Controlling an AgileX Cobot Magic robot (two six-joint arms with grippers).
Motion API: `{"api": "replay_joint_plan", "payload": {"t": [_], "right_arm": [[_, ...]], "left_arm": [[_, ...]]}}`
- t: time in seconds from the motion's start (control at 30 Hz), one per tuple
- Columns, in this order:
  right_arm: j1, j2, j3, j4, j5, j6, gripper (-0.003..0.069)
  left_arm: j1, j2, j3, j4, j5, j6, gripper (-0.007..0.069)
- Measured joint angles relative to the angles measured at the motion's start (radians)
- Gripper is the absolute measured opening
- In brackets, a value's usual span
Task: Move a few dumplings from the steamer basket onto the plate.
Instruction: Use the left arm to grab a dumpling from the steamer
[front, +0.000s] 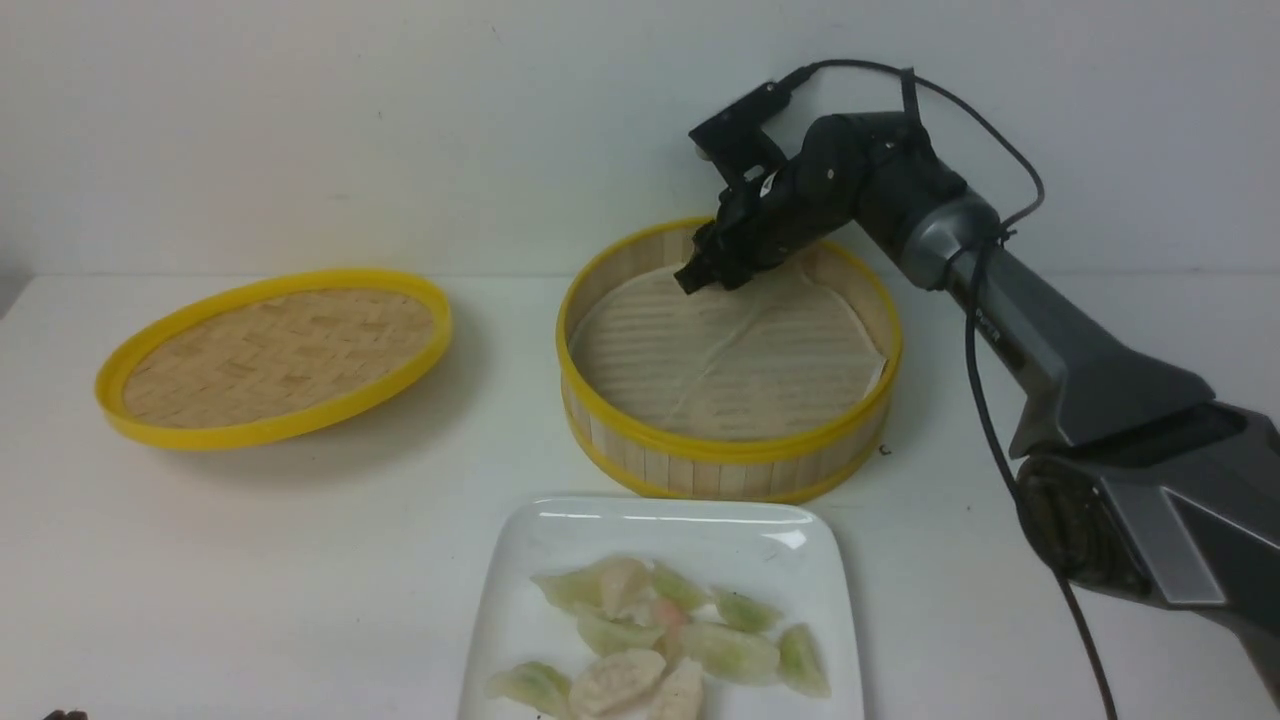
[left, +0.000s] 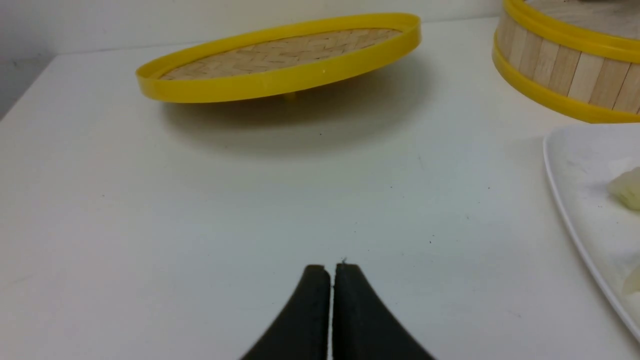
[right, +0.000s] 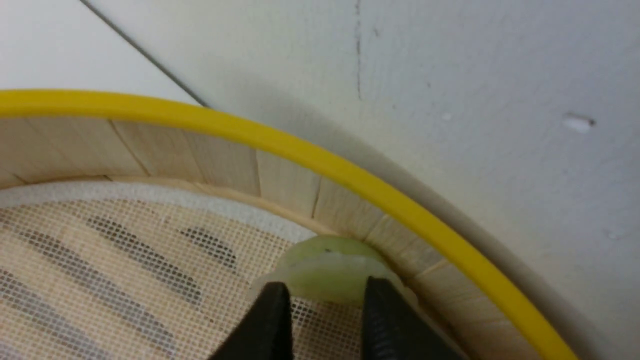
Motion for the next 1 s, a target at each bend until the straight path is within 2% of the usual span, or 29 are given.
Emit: {"api": "replay_joint_plan", "payload": {"t": [0.03, 0.1, 0.37, 0.6, 0.7, 0.77, 0.8, 0.87, 0.9, 0.97, 1.0], "right_arm": [[0.0, 0.0, -0.001, -0.001, 0.009, 0.008, 0.0076], [0.001, 0.0, -0.014, -0.003, 0.043, 0.028, 0.0013], [0.001, -0.004, -0.154, -0.011, 0.251, 0.1, -0.0012], [0.022, -0.007, -0.18, 0.008, 0.199, 0.094, -0.0007], [0.03, 0.006, -0.179, -0.008, 0.171, 0.06, 0.0041], [0.031, 0.014, -0.179, -0.014, 0.152, 0.025, 0.0098], [0.031, 0.017, -0.179, -0.021, 0.14, 0.008, 0.0151], [0.031, 0.018, -0.179, -0.032, 0.133, -0.002, 0.0192], [0.031, 0.018, -0.179, -0.049, 0.128, 0.001, 0.0274], [0.031, 0.018, -0.179, -0.06, 0.129, 0.024, 0.0307], [0.031, 0.017, -0.179, -0.081, 0.157, 0.102, 0.0342]], "left_arm": [[0.0, 0.0, 0.0, 0.0, 0.0, 0.0, -0.0006], [0.0, 0.0, 0.0, 0.0, 0.0, 0.0, -0.0006], [0.0, 0.0, 0.0, 0.0, 0.0, 0.0, -0.0006], [0.0, 0.0, 0.0, 0.0, 0.0, 0.0, -0.0006], [0.0, 0.0, 0.0, 0.0, 0.0, 0.0, -0.0006], [0.0, 0.0, 0.0, 0.0, 0.0, 0.0, -0.0006], [0.0, 0.0, 0.0, 0.0, 0.0, 0.0, -0.0006], [0.0, 0.0, 0.0, 0.0, 0.0, 0.0, -0.0006], [0.0, 0.0, 0.0, 0.0, 0.0, 0.0, -0.0006], [0.0, 0.0, 0.0, 0.0, 0.0, 0.0, -0.0006], [0.0, 0.0, 0.0, 0.0, 0.0, 0.0, -0.0006]]}}
